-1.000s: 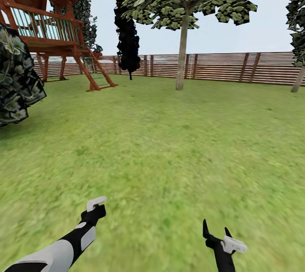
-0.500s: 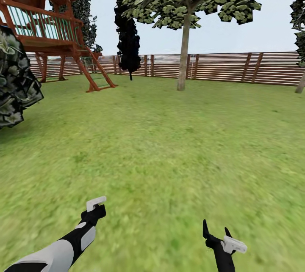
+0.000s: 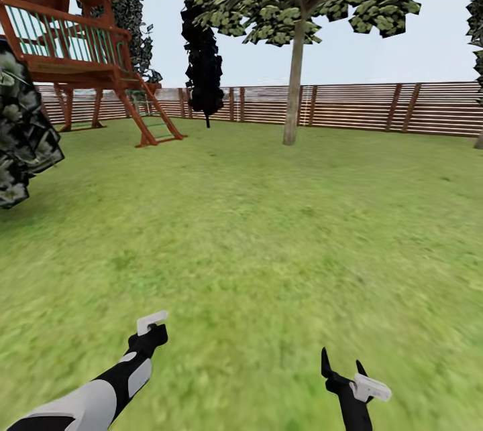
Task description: In the garden, pick up the pesticide atomizer on the floor and spray pesticide onto both trees until each tree trunk is fully covered.
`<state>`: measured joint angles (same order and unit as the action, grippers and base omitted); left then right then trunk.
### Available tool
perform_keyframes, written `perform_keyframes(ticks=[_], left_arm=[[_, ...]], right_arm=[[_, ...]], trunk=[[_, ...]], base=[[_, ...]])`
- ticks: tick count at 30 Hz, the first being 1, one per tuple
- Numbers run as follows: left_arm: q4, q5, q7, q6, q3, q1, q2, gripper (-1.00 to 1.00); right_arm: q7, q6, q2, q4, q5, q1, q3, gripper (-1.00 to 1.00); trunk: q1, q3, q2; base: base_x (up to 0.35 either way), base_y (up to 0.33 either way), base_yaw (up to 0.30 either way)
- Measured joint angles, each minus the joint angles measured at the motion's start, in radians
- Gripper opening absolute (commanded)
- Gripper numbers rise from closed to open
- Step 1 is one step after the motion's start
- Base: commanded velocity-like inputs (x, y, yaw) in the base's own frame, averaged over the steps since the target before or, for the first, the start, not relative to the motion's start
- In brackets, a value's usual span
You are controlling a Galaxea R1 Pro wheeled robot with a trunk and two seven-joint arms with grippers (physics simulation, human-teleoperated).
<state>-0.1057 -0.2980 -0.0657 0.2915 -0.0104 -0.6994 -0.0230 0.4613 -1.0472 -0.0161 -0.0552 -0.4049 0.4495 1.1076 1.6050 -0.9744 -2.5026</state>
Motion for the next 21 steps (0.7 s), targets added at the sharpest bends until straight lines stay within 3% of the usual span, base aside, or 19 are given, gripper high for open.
perform_keyframes(ticks=[21], left_arm=[[0.000,0.000,0.000,0.000,0.000,0.000,0.000,-1.00]], right_arm=[[0.000,0.000,0.000,0.000,0.000,0.000,0.000,1.00]], trunk=[[0.000,0.000,0.000]], base=[[0.335,0.113,0.000]])
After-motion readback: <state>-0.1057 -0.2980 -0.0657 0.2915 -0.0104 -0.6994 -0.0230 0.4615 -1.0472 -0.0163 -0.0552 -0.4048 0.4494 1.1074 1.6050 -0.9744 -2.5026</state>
